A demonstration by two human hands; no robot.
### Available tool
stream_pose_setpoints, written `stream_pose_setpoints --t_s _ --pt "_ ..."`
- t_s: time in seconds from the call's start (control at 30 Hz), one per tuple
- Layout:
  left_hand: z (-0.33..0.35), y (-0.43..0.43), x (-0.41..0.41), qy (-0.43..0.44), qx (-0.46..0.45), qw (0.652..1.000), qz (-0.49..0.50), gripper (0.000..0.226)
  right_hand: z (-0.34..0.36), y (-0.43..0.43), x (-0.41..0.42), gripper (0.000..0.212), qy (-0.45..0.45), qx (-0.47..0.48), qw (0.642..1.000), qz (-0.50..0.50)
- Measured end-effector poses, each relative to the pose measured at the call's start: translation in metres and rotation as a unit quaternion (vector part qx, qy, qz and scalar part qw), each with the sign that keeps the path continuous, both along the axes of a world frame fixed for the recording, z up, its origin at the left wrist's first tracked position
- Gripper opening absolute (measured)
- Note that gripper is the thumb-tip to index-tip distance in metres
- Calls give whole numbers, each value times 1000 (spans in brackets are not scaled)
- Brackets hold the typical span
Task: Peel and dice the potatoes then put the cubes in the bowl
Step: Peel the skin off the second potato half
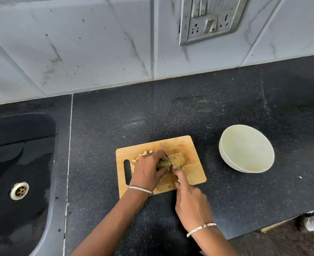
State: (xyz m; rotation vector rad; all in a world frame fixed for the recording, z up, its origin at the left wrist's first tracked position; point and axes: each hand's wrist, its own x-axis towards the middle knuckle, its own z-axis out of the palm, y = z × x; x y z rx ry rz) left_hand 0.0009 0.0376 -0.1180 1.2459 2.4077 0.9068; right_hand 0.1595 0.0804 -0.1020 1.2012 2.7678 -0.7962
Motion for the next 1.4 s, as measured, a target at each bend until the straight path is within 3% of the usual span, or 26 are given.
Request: stream_pose_setpoints --t_s 1.07,1.4 --pt "1 2 8 9 -17 999 43 31 -9 -13 19 45 -8 -7 1000 4" --pt "2 -1 7 2 -3 1000 29 37 31 -27 62 50 -49 -26 998 -10"
